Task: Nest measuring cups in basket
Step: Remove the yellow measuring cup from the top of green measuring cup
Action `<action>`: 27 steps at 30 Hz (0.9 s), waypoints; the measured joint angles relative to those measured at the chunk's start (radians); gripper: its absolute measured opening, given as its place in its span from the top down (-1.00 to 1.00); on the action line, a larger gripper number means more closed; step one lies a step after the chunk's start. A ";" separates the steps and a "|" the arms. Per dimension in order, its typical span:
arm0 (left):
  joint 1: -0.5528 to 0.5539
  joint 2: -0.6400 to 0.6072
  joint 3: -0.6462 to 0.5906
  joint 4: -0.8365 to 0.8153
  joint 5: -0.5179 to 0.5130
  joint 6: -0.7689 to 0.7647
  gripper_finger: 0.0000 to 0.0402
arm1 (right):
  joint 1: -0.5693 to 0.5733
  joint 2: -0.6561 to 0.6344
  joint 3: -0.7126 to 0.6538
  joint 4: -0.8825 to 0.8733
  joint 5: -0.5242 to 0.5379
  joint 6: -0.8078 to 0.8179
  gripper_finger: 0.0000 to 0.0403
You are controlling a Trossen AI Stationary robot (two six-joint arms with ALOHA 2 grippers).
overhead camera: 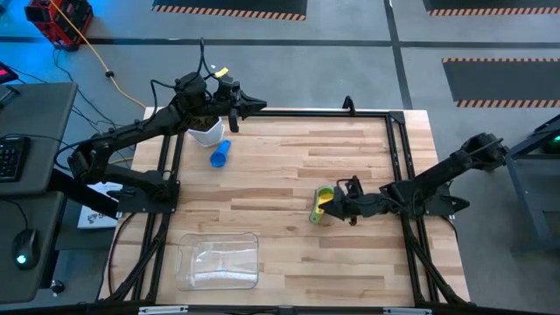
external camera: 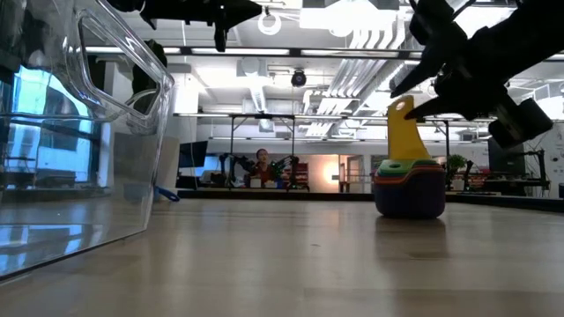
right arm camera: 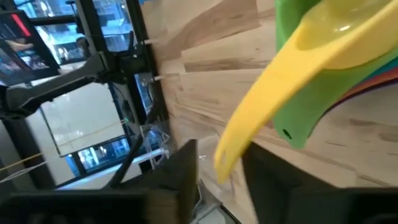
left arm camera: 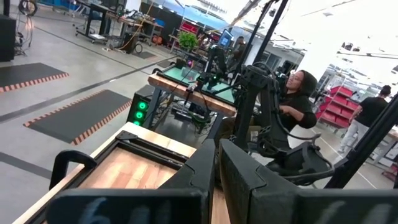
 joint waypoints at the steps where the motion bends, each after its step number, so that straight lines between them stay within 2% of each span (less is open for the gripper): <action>1: 0.000 0.000 0.000 0.000 0.000 0.000 0.93 | 0.000 0.000 0.003 -0.011 -0.002 0.000 0.58; 4: 0.009 0.000 0.000 0.000 0.005 0.000 0.93 | 0.000 0.000 0.004 -0.045 -0.001 0.035 0.89; 5: 0.014 0.000 0.000 0.000 0.018 -0.001 0.93 | 0.000 0.000 0.004 -0.059 0.005 0.051 0.94; 10: 0.060 -0.011 0.000 0.000 0.103 -0.048 0.93 | 0.000 0.000 0.004 -0.092 0.021 0.077 0.86; 12: 0.088 -0.030 0.000 0.003 0.130 -0.068 0.93 | 0.000 0.000 0.004 -0.080 0.022 0.067 0.90; 14: 0.115 -0.052 0.000 0.004 0.154 -0.079 0.93 | 0.000 0.000 0.004 -0.050 0.023 0.028 0.97; 17: 0.142 -0.086 0.000 0.003 0.158 -0.079 0.93 | 0.000 -0.004 0.005 -0.014 0.009 -0.030 0.95; 21: 0.154 -0.115 0.000 0.003 0.173 -0.079 0.93 | -0.006 -0.029 0.005 0.037 -0.039 -0.196 0.98; 27: 0.155 -0.121 0.000 -0.013 0.287 -0.079 0.93 | -0.034 -0.060 0.005 0.105 -0.072 -0.448 0.99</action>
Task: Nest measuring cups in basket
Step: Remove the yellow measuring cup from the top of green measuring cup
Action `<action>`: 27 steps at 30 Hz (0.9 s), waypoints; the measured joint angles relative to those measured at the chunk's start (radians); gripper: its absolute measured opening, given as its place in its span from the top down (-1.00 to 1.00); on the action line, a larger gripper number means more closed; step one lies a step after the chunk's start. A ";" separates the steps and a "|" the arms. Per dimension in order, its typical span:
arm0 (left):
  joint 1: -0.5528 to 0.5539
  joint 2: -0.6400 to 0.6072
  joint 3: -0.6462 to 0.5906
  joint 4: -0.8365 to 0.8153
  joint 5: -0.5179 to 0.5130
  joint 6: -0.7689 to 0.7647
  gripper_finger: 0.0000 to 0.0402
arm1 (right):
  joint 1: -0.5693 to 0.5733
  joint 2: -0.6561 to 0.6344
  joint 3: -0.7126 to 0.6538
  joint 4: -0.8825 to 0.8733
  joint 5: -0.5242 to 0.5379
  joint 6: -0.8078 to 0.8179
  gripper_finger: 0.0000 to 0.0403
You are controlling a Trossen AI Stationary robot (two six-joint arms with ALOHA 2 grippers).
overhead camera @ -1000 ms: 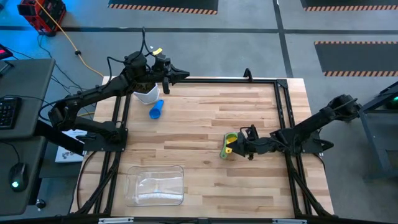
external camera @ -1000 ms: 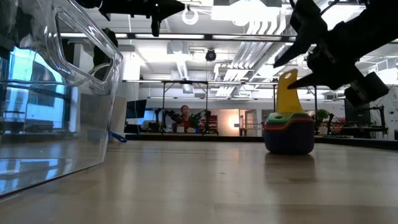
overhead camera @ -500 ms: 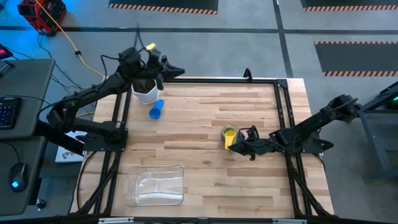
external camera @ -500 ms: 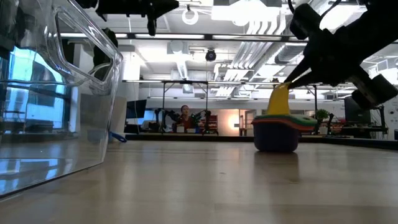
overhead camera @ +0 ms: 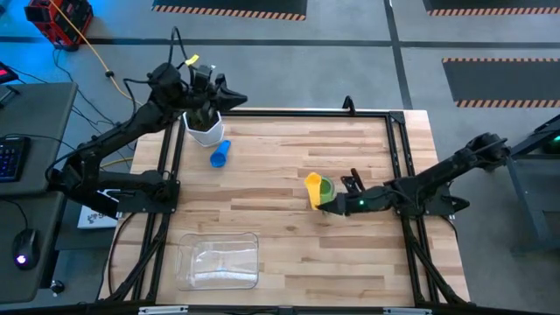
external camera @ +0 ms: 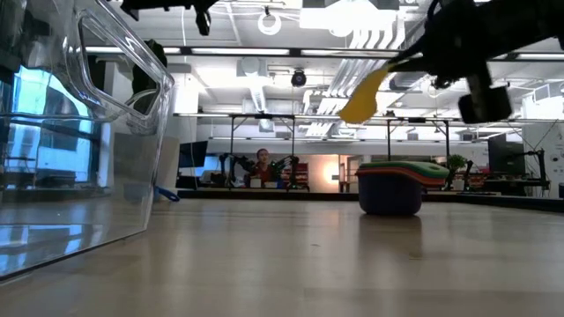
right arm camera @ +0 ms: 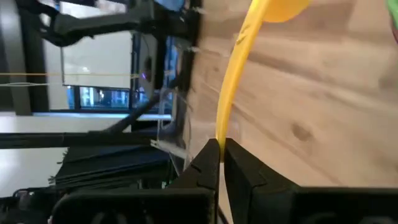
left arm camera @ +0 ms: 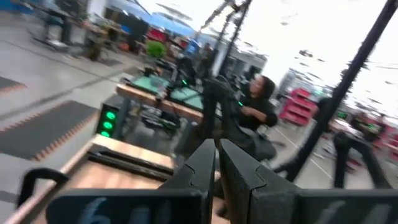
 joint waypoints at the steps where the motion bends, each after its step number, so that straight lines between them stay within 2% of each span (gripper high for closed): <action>1: 0.000 0.000 0.000 -0.011 0.014 0.002 0.93 | -0.017 0.000 0.000 0.011 0.000 -0.013 0.99; 4: -0.001 0.000 0.000 -0.061 0.031 0.021 0.93 | -0.098 0.000 0.005 0.011 -0.009 -0.022 0.99; 6: -0.001 0.000 0.000 -0.095 0.031 0.034 0.93 | -0.184 0.006 0.027 -0.020 -0.054 -0.042 1.00; 11: -0.012 0.004 0.000 -0.185 0.016 0.054 0.93 | -0.462 0.039 0.090 -0.118 -0.312 -0.232 1.00; 15: -0.048 0.017 0.000 -0.272 -0.095 0.060 0.93 | -0.690 0.047 0.098 -0.172 -0.478 -0.368 1.00; 19: -0.104 0.040 0.000 -0.348 -0.257 0.018 0.93 | -0.882 0.047 0.096 -0.286 -0.644 -0.543 1.00; 23: -0.178 0.073 0.000 -0.357 -0.413 -0.048 0.93 | -1.025 0.059 0.095 -0.362 -0.741 -0.698 1.00; 27: -0.240 0.121 0.000 -0.308 -0.504 -0.100 0.93 | -1.119 0.120 0.095 -0.404 -0.847 -0.792 1.00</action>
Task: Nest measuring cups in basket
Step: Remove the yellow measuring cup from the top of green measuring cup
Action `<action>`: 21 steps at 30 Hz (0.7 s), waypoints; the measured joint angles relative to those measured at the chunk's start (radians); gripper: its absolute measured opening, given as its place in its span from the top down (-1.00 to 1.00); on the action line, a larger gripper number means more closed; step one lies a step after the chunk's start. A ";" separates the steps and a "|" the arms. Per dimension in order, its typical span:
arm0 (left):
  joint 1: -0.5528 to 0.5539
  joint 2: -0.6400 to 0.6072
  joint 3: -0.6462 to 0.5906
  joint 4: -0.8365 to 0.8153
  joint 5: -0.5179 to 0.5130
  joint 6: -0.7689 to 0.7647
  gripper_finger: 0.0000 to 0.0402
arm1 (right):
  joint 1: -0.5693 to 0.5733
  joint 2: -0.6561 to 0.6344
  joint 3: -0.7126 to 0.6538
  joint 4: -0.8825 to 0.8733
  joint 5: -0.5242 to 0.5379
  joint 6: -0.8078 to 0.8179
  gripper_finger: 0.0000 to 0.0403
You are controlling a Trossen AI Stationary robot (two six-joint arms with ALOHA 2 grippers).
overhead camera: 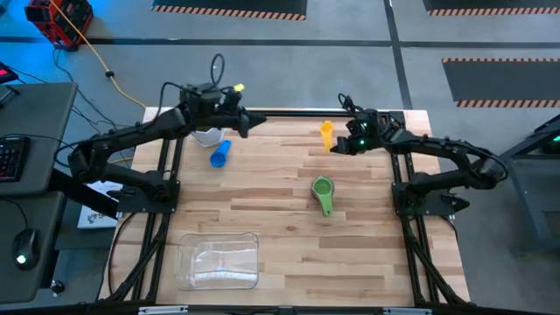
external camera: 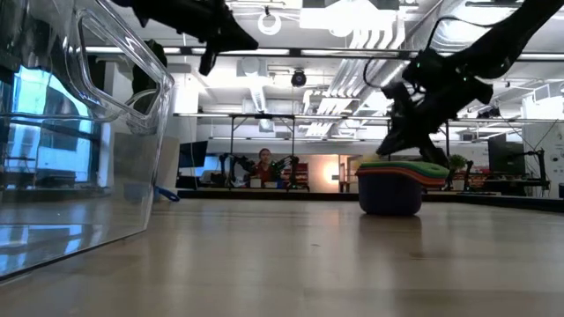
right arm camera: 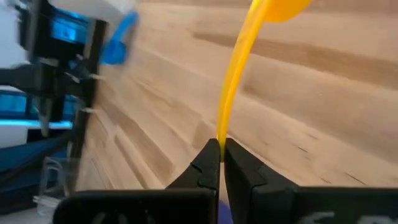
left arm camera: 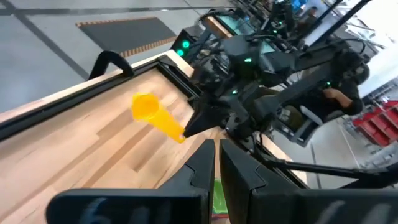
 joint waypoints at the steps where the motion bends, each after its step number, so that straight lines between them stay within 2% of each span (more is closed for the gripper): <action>1: -0.011 0.012 0.000 0.020 -0.007 -0.005 0.93 | -0.014 0.022 0.000 -0.011 -0.013 -0.012 1.00; 5: -0.035 0.049 0.000 0.081 -0.011 -0.005 0.93 | -0.025 0.097 0.000 0.010 -0.043 -0.042 1.00; 14: -0.035 0.045 0.000 0.009 0.015 0.073 0.93 | -0.023 0.163 0.000 0.012 0.001 -0.022 0.92; 17: -0.034 0.034 0.001 -0.045 0.030 0.121 0.93 | -0.023 0.160 -0.001 0.016 0.002 0.002 0.83; 21: -0.022 0.012 0.001 -0.128 0.033 0.175 0.93 | -0.024 0.160 0.008 0.009 0.003 0.017 0.59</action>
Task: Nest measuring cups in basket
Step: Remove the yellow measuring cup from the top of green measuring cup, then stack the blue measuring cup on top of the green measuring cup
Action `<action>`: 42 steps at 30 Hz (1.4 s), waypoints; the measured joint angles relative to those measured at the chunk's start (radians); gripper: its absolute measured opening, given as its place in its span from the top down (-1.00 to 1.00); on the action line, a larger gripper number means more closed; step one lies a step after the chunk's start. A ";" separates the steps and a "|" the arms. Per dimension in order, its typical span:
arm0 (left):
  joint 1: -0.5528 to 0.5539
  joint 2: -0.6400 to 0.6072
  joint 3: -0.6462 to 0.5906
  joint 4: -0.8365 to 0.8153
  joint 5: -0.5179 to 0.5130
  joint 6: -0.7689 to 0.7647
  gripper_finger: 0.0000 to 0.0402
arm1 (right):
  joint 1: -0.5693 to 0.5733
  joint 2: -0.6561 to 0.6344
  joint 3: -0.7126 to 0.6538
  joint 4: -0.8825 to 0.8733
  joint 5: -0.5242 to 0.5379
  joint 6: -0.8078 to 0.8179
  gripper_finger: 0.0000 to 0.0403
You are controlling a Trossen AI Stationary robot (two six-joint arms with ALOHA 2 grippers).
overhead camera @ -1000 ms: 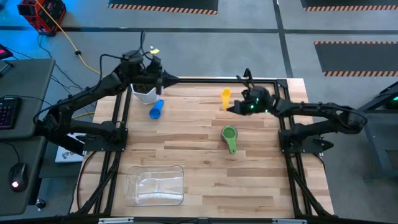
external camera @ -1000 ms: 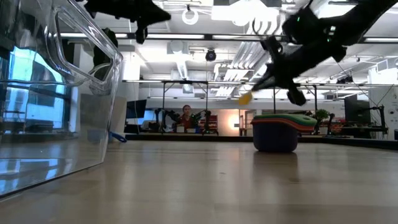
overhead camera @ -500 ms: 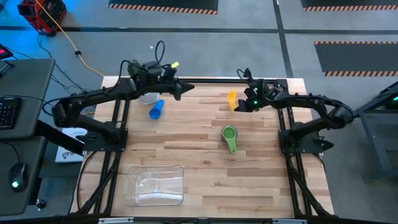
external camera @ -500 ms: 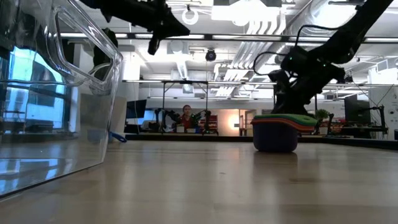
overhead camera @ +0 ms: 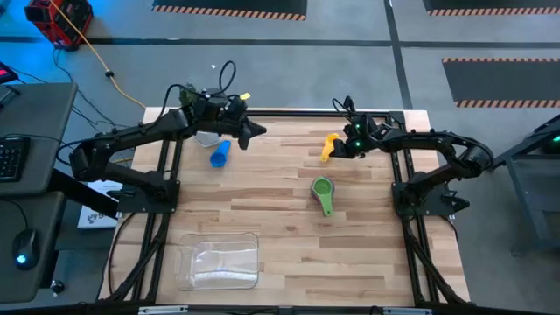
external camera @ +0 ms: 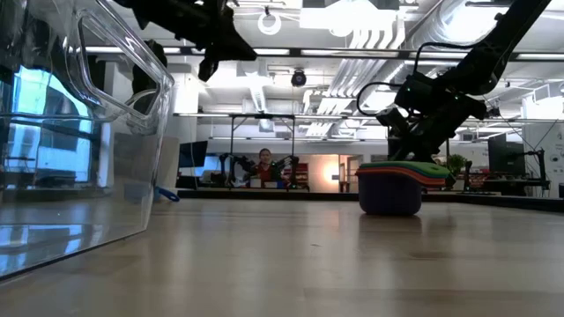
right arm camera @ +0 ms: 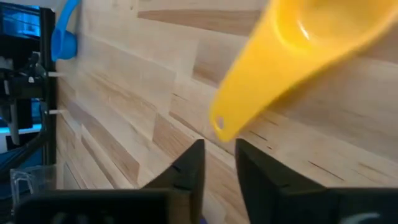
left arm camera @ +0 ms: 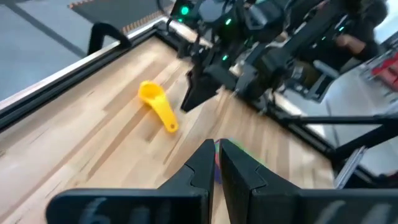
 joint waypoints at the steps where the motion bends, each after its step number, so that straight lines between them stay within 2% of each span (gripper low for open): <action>1: 0.007 -0.006 0.000 -0.023 0.001 0.011 0.93 | -0.002 0.000 0.007 0.001 0.000 -0.001 0.52; 6: 0.053 -0.058 0.000 -0.120 0.002 0.030 0.93 | -0.025 -0.001 0.071 -0.057 -0.018 -0.024 0.19; 10: 0.078 -0.090 0.000 -0.315 -0.023 0.037 0.97 | -0.049 -0.026 0.152 -0.165 -0.024 -0.089 0.03; 13: 0.076 -0.083 -0.001 -0.525 -0.116 0.070 0.99 | -0.061 -0.051 0.211 -0.244 -0.006 -0.135 -0.01; 15: 0.063 -0.074 -0.011 -0.596 -0.211 0.069 0.99 | -0.067 -0.058 0.246 -0.289 0.000 -0.167 -0.01; 17: 0.051 -0.069 -0.056 -0.600 -0.267 0.046 0.95 | -0.068 -0.058 0.277 -0.314 0.001 -0.193 -0.01; 19: 0.044 -0.069 -0.113 -0.596 -0.280 0.011 0.86 | -0.067 -0.058 0.298 -0.323 0.000 -0.201 -0.01; 25: -0.002 -0.069 -0.263 -0.578 -0.338 -0.064 0.47 | -0.067 -0.058 0.315 -0.328 0.000 -0.203 -0.01; 32: -0.023 -0.069 -0.275 -0.544 -0.402 0.109 0.09 | -0.067 -0.058 0.315 -0.340 0.048 -0.211 -0.01; 36: -0.007 -0.050 -0.275 -0.574 -0.400 0.149 0.01 | -0.067 -0.058 0.315 -0.341 0.052 -0.212 -0.01; 42: -0.021 0.038 -0.275 -0.553 -0.389 0.250 0.00 | -0.067 -0.058 0.315 -0.341 0.053 -0.209 -0.01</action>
